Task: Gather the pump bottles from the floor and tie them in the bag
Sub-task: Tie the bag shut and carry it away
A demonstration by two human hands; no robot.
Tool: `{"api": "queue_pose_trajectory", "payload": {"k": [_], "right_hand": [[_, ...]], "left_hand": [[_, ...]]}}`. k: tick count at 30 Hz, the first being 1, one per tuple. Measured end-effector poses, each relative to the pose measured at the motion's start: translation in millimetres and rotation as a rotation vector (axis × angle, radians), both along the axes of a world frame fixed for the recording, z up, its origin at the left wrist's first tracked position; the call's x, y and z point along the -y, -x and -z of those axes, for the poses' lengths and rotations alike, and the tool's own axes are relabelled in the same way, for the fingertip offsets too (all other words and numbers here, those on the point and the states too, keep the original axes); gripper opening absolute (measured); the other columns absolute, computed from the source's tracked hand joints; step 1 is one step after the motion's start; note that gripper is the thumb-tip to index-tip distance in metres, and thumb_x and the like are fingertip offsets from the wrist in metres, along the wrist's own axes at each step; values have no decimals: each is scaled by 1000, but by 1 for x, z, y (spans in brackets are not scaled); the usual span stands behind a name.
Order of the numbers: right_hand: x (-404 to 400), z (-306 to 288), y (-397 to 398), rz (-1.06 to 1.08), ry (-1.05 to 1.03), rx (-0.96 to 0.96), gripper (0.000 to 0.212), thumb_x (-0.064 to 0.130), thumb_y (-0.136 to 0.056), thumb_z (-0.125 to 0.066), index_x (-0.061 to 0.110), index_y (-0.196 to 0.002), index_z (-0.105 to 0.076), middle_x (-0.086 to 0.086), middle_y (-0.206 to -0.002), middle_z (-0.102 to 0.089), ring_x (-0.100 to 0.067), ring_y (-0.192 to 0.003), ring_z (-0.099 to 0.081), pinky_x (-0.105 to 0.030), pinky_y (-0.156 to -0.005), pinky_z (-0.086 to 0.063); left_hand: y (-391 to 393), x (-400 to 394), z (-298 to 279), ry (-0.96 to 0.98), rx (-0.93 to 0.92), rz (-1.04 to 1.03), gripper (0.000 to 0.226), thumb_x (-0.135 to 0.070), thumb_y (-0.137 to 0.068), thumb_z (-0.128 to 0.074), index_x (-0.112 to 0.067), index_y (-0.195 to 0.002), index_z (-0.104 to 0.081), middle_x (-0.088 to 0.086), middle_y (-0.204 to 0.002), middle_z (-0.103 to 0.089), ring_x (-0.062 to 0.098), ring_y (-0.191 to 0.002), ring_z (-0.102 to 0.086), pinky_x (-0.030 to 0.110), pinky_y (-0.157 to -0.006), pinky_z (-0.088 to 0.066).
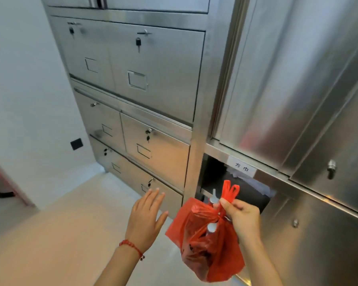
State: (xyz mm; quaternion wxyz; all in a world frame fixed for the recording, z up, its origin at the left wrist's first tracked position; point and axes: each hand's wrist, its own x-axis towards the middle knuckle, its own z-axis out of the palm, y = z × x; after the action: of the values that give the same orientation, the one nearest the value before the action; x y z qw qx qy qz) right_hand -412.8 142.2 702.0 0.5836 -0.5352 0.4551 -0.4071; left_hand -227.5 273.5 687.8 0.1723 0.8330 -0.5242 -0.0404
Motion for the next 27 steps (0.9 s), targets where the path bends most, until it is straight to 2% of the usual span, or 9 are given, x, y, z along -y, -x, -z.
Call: {"api": "queue_pose_trajectory", "payload": {"k": [2,6,10,11,15,19,24,27], "right_hand": [[-5,-1,-34,-48,7,-24,17,13,-78,-69,20,-64,-76,-3,-66,-75,-16,-63,-71,-27,-61,-51],[-14,-2,-100,-138,40,-28,18,13,-78,-69,19,-62,-76,-4,-65,-74,-19,-63,-71,-31,-64,-55],[-21,1,-163,-236,67,0,22,9,-77,-69,21,-60,-75,0,-59,-73,-9,-56,-68,-18,-55,-51],[-21,3,-178,-266,63,-3,22,9,-77,-69,21,-60,-76,0,-59,-73,-8,-56,-67,-19,-55,-51],[-17,14,-240,-380,2,4,18,8,-77,-69,13,-61,-75,-11,-67,-74,-23,-65,-65,-42,-72,-53],[-4,28,-303,-501,-43,-3,20,8,-77,-68,15,-61,-76,-8,-64,-74,-23,-62,-66,-44,-75,-54],[17,34,-378,-664,-37,-60,13,12,-76,-70,16,-65,-76,-11,-66,-74,-27,-67,-67,-50,-78,-53],[25,34,-416,-740,-5,-82,14,13,-75,-71,17,-63,-76,-8,-64,-73,-24,-64,-66,-46,-74,-54]], "left_hand": [[-30,-15,0,7,2,-48,70,-51,-93,-9,-9,-115,-60,10,-119,-64,30,-110,-59,48,-84,-51],[-83,-42,2,28,13,-140,71,-52,-93,-9,-8,-114,-61,12,-118,-64,33,-111,-58,49,-85,-51],[-125,-62,5,40,12,-250,71,-52,-93,-9,-7,-115,-60,13,-119,-63,34,-111,-58,51,-86,-49],[-135,-65,5,39,5,-278,71,-52,-93,-9,-7,-115,-60,13,-119,-63,33,-111,-58,51,-86,-49],[-171,-72,13,29,-14,-378,72,-52,-93,-9,-7,-113,-61,14,-117,-64,33,-109,-59,50,-84,-50],[-215,-63,19,10,-12,-481,72,-52,-93,-8,-7,-112,-62,13,-116,-65,32,-108,-60,49,-82,-52],[-269,-41,22,-15,-28,-620,74,-53,-92,-7,-7,-112,-62,14,-116,-65,34,-107,-60,50,-80,-52],[-294,-33,24,-20,-47,-677,75,-54,-92,-7,-7,-114,-61,14,-118,-64,34,-110,-59,51,-84,-51]]}}
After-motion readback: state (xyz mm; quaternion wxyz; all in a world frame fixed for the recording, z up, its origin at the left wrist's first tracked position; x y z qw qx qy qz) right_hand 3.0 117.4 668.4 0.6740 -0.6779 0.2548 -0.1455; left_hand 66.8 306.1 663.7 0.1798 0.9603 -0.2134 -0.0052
